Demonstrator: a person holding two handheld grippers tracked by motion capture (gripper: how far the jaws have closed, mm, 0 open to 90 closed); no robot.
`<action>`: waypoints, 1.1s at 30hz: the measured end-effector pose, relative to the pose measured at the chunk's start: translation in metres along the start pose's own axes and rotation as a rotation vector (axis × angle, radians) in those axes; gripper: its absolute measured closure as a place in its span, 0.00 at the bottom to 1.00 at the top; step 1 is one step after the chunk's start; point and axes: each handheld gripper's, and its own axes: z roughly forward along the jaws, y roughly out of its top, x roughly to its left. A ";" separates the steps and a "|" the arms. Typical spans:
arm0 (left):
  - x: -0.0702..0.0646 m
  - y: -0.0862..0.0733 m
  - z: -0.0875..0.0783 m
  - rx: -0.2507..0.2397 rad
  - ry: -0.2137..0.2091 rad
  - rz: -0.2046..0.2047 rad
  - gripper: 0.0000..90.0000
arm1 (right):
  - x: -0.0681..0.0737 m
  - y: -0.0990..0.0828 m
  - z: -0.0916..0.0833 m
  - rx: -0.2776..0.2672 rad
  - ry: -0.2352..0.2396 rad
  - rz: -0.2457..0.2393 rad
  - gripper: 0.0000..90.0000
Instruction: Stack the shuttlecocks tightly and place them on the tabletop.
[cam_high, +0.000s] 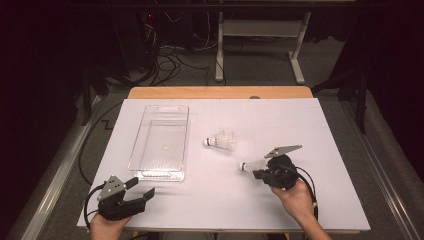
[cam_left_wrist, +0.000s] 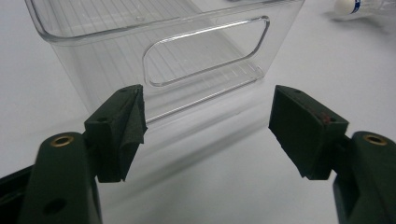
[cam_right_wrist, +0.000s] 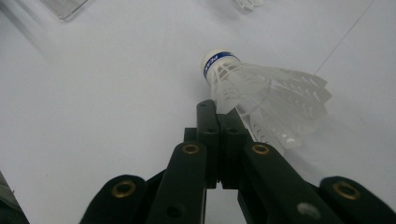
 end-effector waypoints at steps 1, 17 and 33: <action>0.000 0.000 0.000 0.001 0.000 0.000 0.32 | 0.000 0.000 -0.001 0.000 -0.001 0.000 1.00; 0.000 0.000 0.000 0.000 -0.001 0.000 0.32 | -0.006 0.006 -0.006 -0.011 -0.010 0.013 1.00; 0.000 0.000 0.000 0.001 -0.001 0.000 0.32 | -0.016 0.011 -0.006 -0.021 -0.017 0.030 1.00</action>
